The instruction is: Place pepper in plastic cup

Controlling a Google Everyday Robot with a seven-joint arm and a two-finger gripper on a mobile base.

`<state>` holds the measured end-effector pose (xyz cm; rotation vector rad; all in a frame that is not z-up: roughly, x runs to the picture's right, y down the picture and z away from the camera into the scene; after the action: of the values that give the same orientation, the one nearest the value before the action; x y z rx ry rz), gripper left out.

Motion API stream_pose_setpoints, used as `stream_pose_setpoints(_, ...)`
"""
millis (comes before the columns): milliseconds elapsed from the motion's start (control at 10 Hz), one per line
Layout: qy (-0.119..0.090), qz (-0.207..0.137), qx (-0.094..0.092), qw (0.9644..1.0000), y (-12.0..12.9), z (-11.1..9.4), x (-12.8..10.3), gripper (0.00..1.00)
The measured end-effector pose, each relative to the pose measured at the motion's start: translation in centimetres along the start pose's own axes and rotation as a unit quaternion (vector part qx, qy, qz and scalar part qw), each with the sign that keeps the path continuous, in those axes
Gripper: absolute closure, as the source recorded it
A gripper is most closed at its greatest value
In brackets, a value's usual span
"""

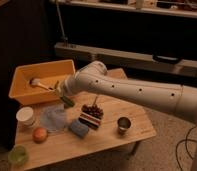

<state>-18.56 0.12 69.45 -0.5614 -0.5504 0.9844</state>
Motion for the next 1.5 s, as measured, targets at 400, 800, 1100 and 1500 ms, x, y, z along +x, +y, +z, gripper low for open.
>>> stream_pose_setpoints(400, -0.007, -0.02, -0.015, 0.9997, 0.8, 0.3, -0.5, 1.0)
stream_pose_setpoints(800, -0.035, -0.121, -0.095, 0.9874, 9.2, 1.2, -1.2, 1.0)
stream_pose_setpoints(1100, -0.054, -0.191, -0.163, 0.9664, 17.4, 1.0, -0.5, 1.0)
stream_pose_setpoints(1500, -0.066, -0.225, -0.208, 0.9497, 22.1, 0.8, 0.2, 1.0)
